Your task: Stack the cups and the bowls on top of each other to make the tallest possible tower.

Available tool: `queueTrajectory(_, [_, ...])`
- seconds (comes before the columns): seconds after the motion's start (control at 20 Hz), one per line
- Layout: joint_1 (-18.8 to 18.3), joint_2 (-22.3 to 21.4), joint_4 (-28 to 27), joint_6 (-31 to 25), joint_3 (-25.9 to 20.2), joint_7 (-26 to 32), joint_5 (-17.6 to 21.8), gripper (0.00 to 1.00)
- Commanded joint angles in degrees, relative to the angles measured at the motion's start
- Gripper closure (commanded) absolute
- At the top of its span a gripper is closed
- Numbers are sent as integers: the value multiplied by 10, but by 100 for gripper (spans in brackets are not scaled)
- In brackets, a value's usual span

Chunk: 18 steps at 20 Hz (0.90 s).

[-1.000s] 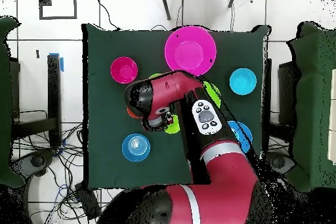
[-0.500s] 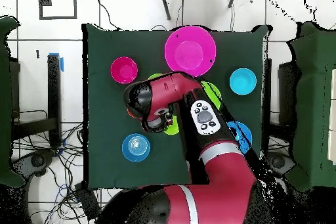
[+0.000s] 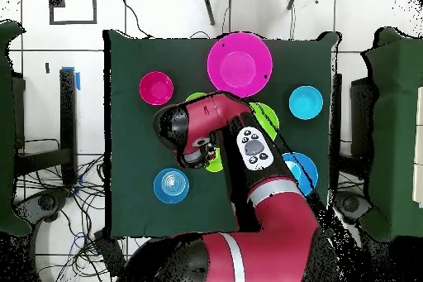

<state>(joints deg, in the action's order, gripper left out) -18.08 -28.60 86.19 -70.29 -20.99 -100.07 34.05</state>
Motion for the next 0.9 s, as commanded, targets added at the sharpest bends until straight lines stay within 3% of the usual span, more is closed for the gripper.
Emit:
queueTrajectory(0.05, [13,22,14,67,6,17,49,100])
queueTrajectory(0.9, [13,21,19,69,4,17,46,100])
